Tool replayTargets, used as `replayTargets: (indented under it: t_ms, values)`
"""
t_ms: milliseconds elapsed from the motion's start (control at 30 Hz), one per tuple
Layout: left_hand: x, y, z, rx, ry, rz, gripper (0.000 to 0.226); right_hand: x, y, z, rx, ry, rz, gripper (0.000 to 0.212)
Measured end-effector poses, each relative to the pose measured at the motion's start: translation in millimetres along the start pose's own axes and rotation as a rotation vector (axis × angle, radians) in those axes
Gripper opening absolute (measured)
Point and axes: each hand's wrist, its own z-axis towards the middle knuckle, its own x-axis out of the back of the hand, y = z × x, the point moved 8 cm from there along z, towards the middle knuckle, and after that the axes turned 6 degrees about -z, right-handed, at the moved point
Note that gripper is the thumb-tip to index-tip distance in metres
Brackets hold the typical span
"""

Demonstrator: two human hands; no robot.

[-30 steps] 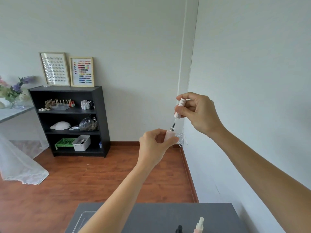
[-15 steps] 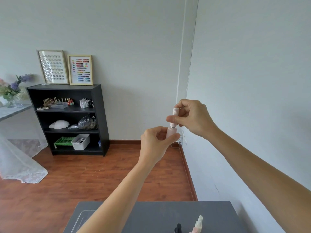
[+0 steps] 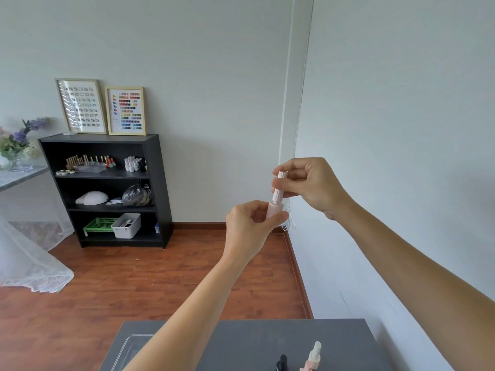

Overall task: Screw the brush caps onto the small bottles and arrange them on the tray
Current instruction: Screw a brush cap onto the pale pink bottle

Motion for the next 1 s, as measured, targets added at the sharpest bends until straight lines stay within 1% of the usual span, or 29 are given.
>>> replayTargets:
  t_ms: [100, 167, 200, 233, 267, 333, 400, 433, 500, 567, 633, 700, 733, 767, 867, 900, 933, 1000]
  values:
    - [-3, -1, -2, 0.009, -0.011, 0.001, 0.018, 7, 0, 1, 0.002, 0.135, -0.2, 0.036]
    - [-5, -1, -3, 0.013, -0.021, -0.005, 0.017, 5, 0, 1, 0.01, 0.152, -0.312, 0.045]
    - [-5, -1, -3, 0.013, -0.023, -0.012, 0.017, 3, 3, 0, 0.003, 0.133, -0.337, 0.047]
    - [-5, -1, -3, 0.014, -0.023, -0.019, 0.017, 0, 6, 0, -0.011, 0.082, -0.312, 0.047]
    - [-4, -1, -3, 0.015, -0.021, -0.025, 0.017, -5, 10, -1, -0.023, 0.009, -0.234, 0.046]
    - [-2, 0, -2, 0.018, -0.01, -0.029, 0.017, -14, 15, -4, -0.042, -0.127, -0.016, 0.039]
    - [-1, 0, -1, 0.016, -0.004, -0.024, 0.017, -15, 14, -7, -0.032, -0.192, 0.137, 0.032]
    - [-1, 0, 0, 0.012, -0.004, -0.02, 0.017, -14, 12, -7, -0.018, -0.196, 0.173, 0.031]
    - [-2, -2, -1, 0.011, -0.006, -0.017, 0.016, -10, 13, -6, -0.015, -0.131, 0.168, 0.024]
    - [-4, -3, -2, 0.022, -0.007, -0.026, 0.016, -3, 14, -5, -0.032, -0.008, 0.082, 0.021]
    - [-6, -4, -2, 0.029, -0.012, -0.033, 0.016, 3, 14, -5, -0.037, 0.111, -0.047, 0.03]
    - [-8, -3, -4, 0.028, -0.025, -0.036, 0.015, 4, 12, -6, -0.015, 0.161, -0.136, 0.047]
    - [-8, -2, -4, 0.026, -0.03, -0.039, 0.015, 3, 13, -5, -0.014, 0.149, -0.153, 0.051]
    - [-8, -2, -4, 0.024, -0.033, -0.039, 0.015, 0, 14, -5, -0.025, 0.101, -0.137, 0.052]
    - [-6, -3, -4, 0.027, -0.029, -0.026, 0.017, -13, 22, -7, -0.048, -0.163, 0.069, 0.042]
    - [-5, -3, -4, 0.027, -0.027, -0.025, 0.017, -14, 23, -9, -0.047, -0.213, 0.124, 0.039]
    - [-4, -3, -4, 0.026, -0.025, -0.023, 0.017, -13, 23, -11, -0.037, -0.235, 0.163, 0.035]
    - [-3, -4, -4, 0.02, -0.022, -0.015, 0.017, -9, 22, -12, -0.012, -0.196, 0.196, 0.03]
